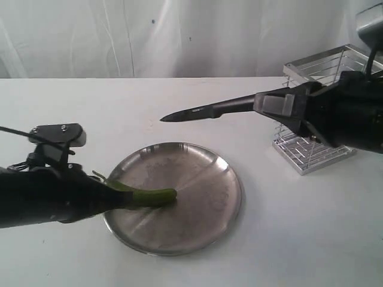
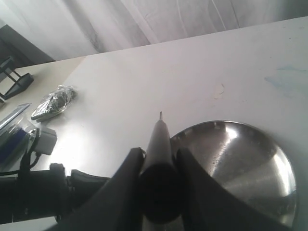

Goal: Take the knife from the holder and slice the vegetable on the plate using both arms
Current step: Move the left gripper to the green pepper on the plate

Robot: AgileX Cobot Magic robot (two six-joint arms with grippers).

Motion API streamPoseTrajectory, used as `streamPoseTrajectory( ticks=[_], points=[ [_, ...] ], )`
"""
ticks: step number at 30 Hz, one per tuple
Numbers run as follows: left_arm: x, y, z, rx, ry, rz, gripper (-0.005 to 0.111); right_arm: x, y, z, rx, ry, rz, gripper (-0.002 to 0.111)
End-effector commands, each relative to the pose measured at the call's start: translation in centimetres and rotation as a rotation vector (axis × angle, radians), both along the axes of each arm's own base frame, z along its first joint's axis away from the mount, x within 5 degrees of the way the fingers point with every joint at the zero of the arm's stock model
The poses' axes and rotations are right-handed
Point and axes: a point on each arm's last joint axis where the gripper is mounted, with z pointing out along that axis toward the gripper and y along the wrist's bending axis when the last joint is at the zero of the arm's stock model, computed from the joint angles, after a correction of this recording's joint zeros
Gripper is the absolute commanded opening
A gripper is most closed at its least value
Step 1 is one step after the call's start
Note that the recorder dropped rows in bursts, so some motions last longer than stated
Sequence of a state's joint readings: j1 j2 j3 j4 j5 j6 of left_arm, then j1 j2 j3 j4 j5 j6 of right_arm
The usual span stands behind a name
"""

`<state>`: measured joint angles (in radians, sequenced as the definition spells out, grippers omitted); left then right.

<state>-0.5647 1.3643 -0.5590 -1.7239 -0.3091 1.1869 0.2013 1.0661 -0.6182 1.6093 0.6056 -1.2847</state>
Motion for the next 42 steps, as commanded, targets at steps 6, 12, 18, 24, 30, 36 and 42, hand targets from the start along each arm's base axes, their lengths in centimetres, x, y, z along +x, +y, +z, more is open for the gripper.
streamPoseTrajectory(
  ticks=[6,12,18,24,30,36,42],
  points=[
    [0.9,0.9,0.5,0.649,-0.212,-0.462,0.0,-0.1,0.0,0.1,0.001,-0.011,0.003,0.0],
    [1.5,2.9,-0.6,0.662,-0.082,-0.145,0.0,-0.2,0.1,0.1,0.006,-0.011,0.02,0.0],
    [-0.4,2.7,-2.6,0.088,0.087,0.248,0.0,-0.3,0.2,0.0,-0.013,-0.015,0.033,0.0],
    [-2.9,4.0,-5.1,-0.462,0.308,0.928,0.0,-0.4,0.2,-0.2,-0.047,-0.02,0.049,0.0],
    [-2.6,6.9,-4.6,-0.307,-0.073,0.865,0.0,-0.5,0.1,-0.4,-0.08,-0.026,0.059,0.0],
    [0.4,3.6,-2.0,-0.138,-0.206,0.165,0.0,-0.4,0.1,-0.4,-0.083,-0.027,0.051,0.0],
    [2.0,0.6,0.6,0.001,-0.27,-0.271,0.0,-0.2,-0.1,-0.4,-0.095,-0.029,0.019,0.0]
  ],
)
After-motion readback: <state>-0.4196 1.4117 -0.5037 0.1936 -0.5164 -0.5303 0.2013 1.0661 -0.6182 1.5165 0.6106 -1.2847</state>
